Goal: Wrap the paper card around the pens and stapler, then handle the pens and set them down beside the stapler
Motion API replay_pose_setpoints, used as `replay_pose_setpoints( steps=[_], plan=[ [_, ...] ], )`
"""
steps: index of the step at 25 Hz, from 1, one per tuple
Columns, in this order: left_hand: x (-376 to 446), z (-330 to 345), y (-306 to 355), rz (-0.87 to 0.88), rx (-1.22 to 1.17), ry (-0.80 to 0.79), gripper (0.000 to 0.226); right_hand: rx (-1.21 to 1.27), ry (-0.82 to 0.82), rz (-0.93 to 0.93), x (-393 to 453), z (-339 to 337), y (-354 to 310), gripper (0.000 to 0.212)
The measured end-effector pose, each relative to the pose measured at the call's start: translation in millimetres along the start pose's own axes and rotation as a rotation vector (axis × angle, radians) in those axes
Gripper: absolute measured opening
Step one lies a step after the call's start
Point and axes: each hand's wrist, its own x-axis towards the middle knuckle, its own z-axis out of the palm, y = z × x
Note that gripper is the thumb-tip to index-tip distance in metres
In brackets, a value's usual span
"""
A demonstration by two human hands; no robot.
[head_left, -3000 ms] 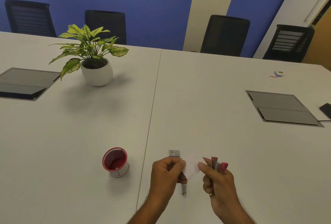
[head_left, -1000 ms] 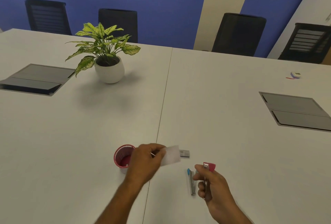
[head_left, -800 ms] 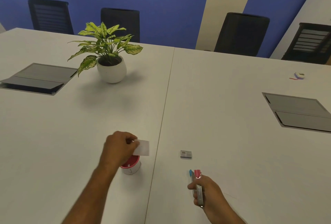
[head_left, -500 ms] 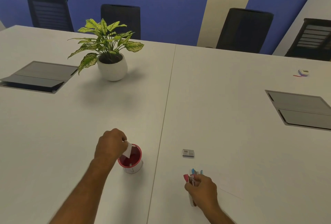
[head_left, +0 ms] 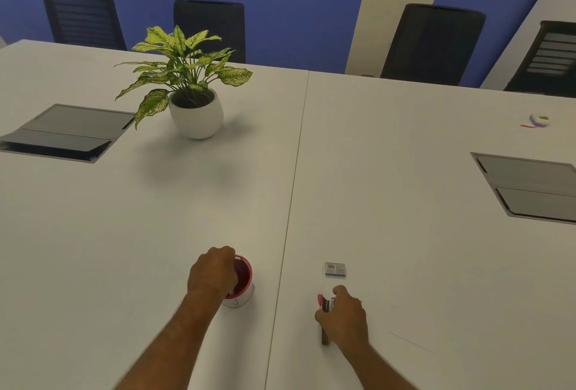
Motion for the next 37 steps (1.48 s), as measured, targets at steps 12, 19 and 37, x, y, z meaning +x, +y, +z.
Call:
replay_pose_setpoints(
  steps=[12,19,37],
  plan=[
    [3.6,19.1,5.1,0.057,0.110,-0.027,0.035,0.009,0.029,-0.002,12.4,0.3,2.0,0.066],
    [1.4,0.2,16.4,0.045,-0.002,0.205,0.024,0.060,0.175,0.077,6.0,-21.3,43.2,0.037],
    [-75.7,95.6,115.9,0.020,-0.954,-0.247,0.016,0.085,0.009,0.115,-9.4,-18.9,65.9,0.018]
  ],
)
